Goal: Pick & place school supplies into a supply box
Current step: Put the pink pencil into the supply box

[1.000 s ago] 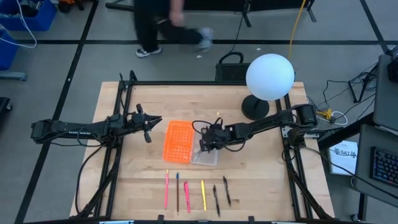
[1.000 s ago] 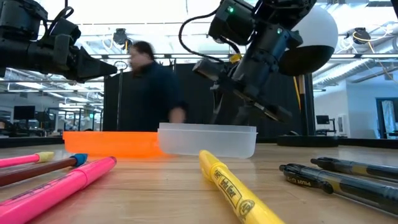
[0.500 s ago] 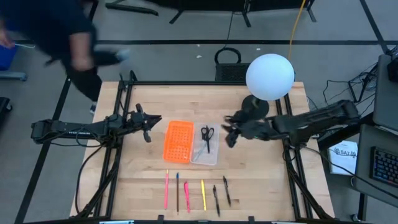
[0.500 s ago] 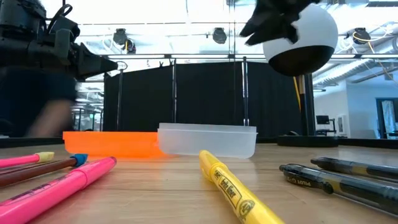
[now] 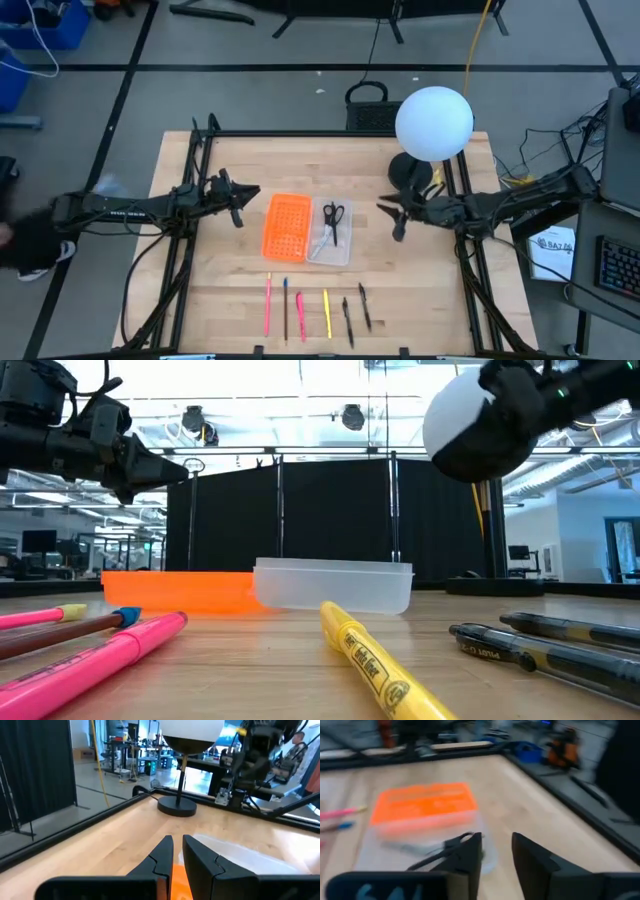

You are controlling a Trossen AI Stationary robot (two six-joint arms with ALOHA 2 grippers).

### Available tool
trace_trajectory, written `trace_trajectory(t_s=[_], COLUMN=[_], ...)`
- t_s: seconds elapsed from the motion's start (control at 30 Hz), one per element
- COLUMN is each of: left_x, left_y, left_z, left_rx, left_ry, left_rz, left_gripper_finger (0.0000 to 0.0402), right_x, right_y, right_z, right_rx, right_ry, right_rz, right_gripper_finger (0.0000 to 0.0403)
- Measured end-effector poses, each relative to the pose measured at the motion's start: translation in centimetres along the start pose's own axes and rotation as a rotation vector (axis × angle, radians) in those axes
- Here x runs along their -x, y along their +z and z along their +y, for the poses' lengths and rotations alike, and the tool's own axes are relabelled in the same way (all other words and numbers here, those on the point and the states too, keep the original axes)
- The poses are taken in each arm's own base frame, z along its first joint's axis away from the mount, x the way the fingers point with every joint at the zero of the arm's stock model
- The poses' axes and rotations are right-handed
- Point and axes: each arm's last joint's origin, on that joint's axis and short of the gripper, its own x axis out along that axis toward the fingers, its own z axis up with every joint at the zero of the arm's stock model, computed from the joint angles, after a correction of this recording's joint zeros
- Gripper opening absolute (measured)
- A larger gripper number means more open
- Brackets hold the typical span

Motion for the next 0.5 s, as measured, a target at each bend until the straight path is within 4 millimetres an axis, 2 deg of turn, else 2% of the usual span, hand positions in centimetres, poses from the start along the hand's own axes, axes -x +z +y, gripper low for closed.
trace_trajectory(t_s=[0.2,0.3,0.5], left_x=[0.0,0.0,0.0], left_y=[-0.1,-0.3,-0.4], left_z=[0.0,-0.1,-0.1], left_rx=[-0.032,-0.046,0.061], left_ry=[-0.014,-0.056,-0.058], left_rz=[0.013,0.038,0.052], left_gripper_finger=[0.0051,0.0051,0.0051], right_x=[0.4,0.7,0.8], right_y=[-3.2,-3.7,-4.0], right_z=[-0.1,-0.8,-1.6], right_rx=[0.029,0.008,0.011], right_ry=[0.196,0.202,0.251], right_rz=[-0.100,-0.201,-0.212], right_gripper_finger=[0.0008,0.0008,0.0003])
